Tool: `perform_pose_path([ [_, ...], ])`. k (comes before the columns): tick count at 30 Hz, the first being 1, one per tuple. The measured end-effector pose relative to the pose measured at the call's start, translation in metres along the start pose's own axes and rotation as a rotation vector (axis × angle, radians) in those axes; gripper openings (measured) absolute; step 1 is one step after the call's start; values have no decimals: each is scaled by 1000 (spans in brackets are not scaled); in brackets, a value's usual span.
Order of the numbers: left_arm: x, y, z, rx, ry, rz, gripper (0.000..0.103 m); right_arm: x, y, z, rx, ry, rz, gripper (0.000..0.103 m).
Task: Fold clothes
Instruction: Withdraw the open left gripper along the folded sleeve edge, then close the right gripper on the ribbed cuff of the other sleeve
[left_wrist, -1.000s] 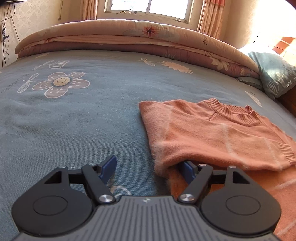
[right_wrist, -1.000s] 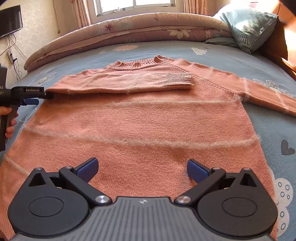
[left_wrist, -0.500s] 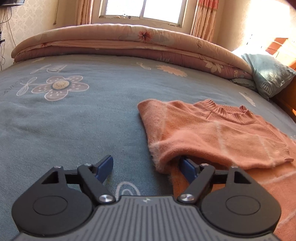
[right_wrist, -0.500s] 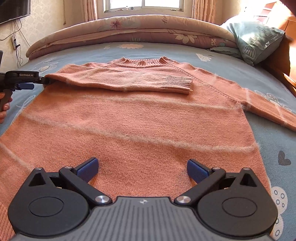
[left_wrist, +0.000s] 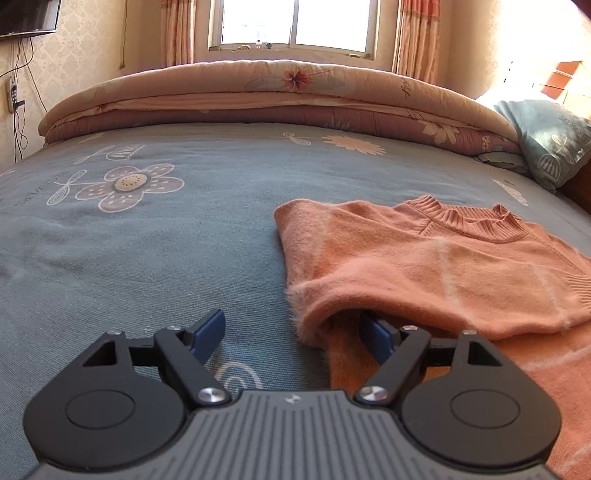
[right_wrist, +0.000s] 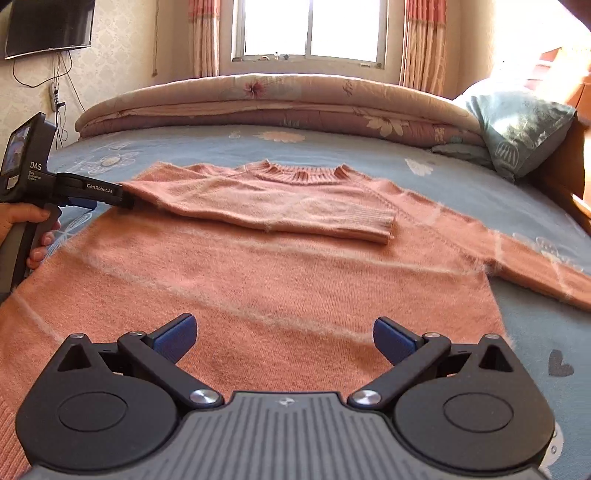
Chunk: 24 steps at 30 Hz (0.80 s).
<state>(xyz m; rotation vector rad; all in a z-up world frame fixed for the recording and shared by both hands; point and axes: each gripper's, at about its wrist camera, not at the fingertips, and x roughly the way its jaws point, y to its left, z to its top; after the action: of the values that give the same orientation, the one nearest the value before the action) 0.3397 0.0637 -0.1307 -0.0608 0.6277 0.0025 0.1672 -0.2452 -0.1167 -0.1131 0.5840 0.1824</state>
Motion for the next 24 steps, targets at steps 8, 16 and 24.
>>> perform_pose_path([
  [8, 2, 18, 1, -91, -5, -48, 83, 17, -16, 48, 150, 54, 89, 92],
  [16, 5, 13, -1, -65, -1, -27, 86, 87, -85, 76, 653, 156, 201, 76],
  [24, 8, 10, 0, -53, 4, -34, 92, 144, -128, 52, 1089, 105, 141, 74],
])
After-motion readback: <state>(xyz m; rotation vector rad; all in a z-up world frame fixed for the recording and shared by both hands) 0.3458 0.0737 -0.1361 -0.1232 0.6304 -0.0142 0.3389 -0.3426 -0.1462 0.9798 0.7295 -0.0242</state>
